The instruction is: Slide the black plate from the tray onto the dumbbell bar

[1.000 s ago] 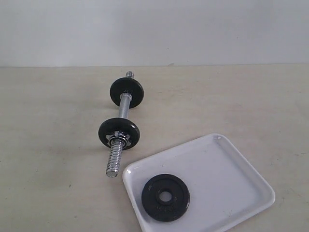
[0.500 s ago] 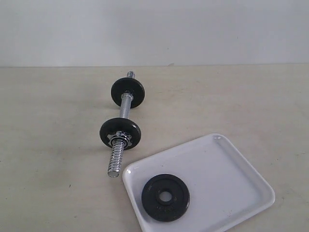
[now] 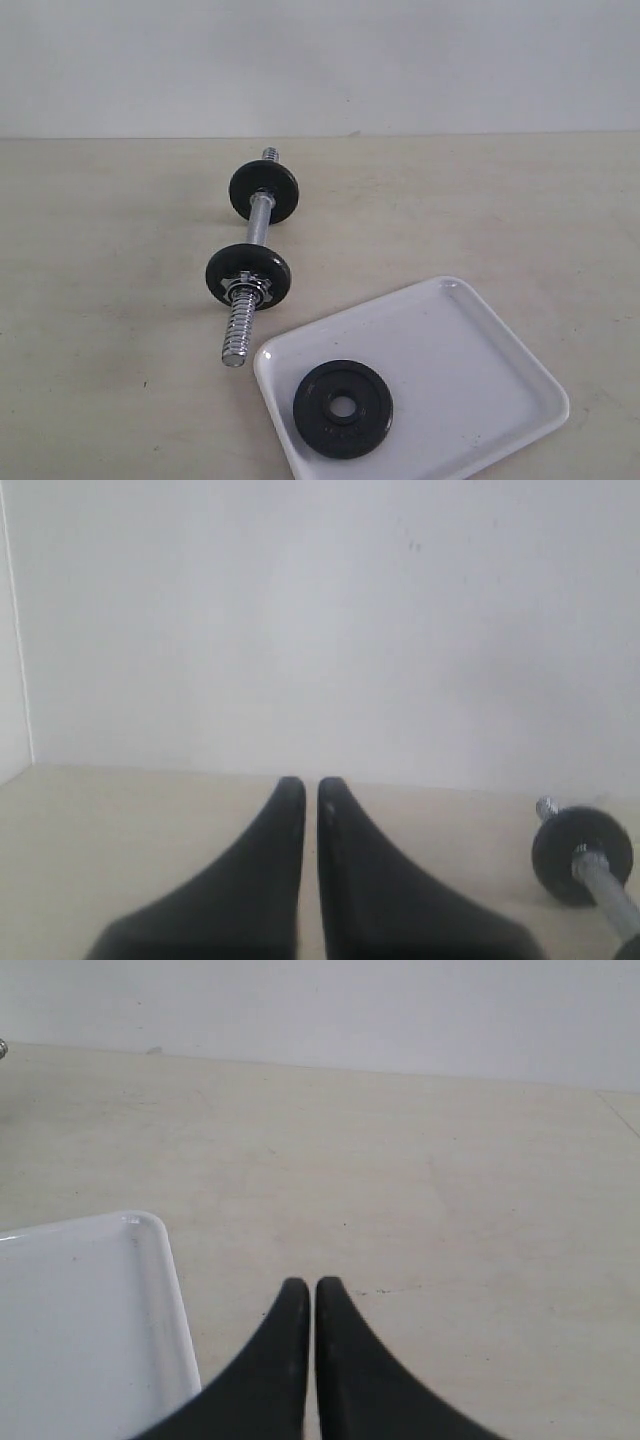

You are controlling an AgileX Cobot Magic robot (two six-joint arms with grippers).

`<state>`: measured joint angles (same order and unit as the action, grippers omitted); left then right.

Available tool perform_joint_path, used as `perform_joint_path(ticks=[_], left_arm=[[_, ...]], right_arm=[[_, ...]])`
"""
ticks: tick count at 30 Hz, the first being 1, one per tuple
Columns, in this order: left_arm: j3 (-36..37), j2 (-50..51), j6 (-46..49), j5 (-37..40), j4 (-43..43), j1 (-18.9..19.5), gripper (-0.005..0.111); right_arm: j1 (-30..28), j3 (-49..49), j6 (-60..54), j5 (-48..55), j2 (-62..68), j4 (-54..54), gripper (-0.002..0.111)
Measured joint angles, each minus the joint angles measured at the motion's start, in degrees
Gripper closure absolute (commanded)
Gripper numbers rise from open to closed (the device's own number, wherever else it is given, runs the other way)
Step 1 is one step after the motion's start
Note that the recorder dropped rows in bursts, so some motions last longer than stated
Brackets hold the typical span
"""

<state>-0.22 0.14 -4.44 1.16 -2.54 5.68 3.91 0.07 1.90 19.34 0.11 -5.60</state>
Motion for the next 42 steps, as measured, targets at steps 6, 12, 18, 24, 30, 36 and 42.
perform_joint_path(ticks=[6, 12, 18, 24, 30, 36, 42], left_arm=[[0.0, 0.0, 0.0, -10.89, 0.0, 0.0, 0.102], [0.0, 0.0, 0.0, -16.5, 0.0, 0.0, 0.102], [0.0, 0.0, 0.0, -17.26, 0.0, 0.0, 0.102], [0.0, 0.0, -0.11, -17.58, 0.0, 0.0, 0.102], [0.0, 0.0, -6.71, -18.29, 0.0, 0.0, 0.102], [0.0, 0.0, -7.49, -18.29, 0.0, 0.0, 0.102], [0.0, 0.0, -8.76, -18.45, 0.0, 0.0, 0.102]], right_arm=[[0.0, 0.0, 0.0, 0.0, 0.0, 0.0, 0.108], [0.0, 0.0, 0.0, 0.0, 0.0, 0.0, 0.108], [0.0, 0.0, 0.0, 0.0, 0.0, 0.0, 0.108], [0.0, 0.0, 0.0, 0.0, 0.0, 0.0, 0.108], [0.0, 0.0, 0.69, -9.26, 0.0, -0.41, 0.108], [0.0, 0.0, 9.36, -34.25, 0.0, 12.64, 0.108], [0.0, 0.0, 25.42, -39.92, 0.0, 22.29, 0.108]])
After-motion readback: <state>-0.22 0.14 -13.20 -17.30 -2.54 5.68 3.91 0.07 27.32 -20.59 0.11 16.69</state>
